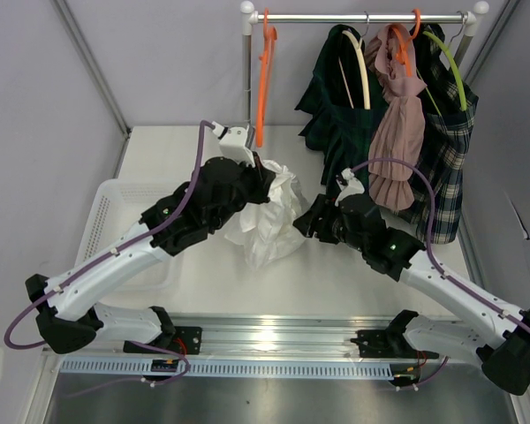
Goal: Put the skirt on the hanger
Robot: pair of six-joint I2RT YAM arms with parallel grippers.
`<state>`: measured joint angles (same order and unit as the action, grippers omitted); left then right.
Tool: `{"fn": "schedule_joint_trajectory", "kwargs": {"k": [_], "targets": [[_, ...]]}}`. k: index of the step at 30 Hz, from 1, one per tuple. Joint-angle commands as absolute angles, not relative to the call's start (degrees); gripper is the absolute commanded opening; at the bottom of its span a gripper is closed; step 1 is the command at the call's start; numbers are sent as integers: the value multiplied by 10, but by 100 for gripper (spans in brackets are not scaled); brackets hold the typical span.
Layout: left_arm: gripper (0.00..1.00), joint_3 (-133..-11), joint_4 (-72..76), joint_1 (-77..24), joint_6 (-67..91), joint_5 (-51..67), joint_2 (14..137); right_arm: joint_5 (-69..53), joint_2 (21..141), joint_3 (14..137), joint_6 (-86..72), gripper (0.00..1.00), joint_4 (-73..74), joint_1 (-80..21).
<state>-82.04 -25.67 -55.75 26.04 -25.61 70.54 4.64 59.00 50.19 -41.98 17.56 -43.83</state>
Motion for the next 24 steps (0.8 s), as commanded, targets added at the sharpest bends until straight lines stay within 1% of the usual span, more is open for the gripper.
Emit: {"fn": "schedule_joint_trajectory", "kwargs": {"k": [1,2,3,6,8,10,11,12,16,21,24], "targets": [[0,-810,-211,-562,271,-269,689,49,593,493,-430,59,138,-445],[0,-806,-210,-562,271,-268,687,51,594,491,-431,56,139,-446],[0,-799,-209,-562,271,-270,686,55,591,490,-432,51,143,-446],[0,-786,-207,-562,272,-271,672,75,583,488,-431,43,149,-446],[0,-772,-203,-562,277,-267,663,81,579,487,-428,42,147,-446],[0,-763,-202,-562,279,-265,652,80,588,490,-428,37,144,-447],[0,-759,-202,-562,280,-265,649,75,592,490,-427,32,138,-447],[0,-757,-202,-562,280,-264,644,71,597,490,-429,31,135,-447],[0,-739,-201,-562,283,-262,629,68,616,483,-435,29,126,-451],[0,-722,-201,-562,282,-261,620,61,632,466,-438,32,98,-461],[0,-716,-202,-562,281,-260,616,63,639,464,-439,28,95,-470]]}}
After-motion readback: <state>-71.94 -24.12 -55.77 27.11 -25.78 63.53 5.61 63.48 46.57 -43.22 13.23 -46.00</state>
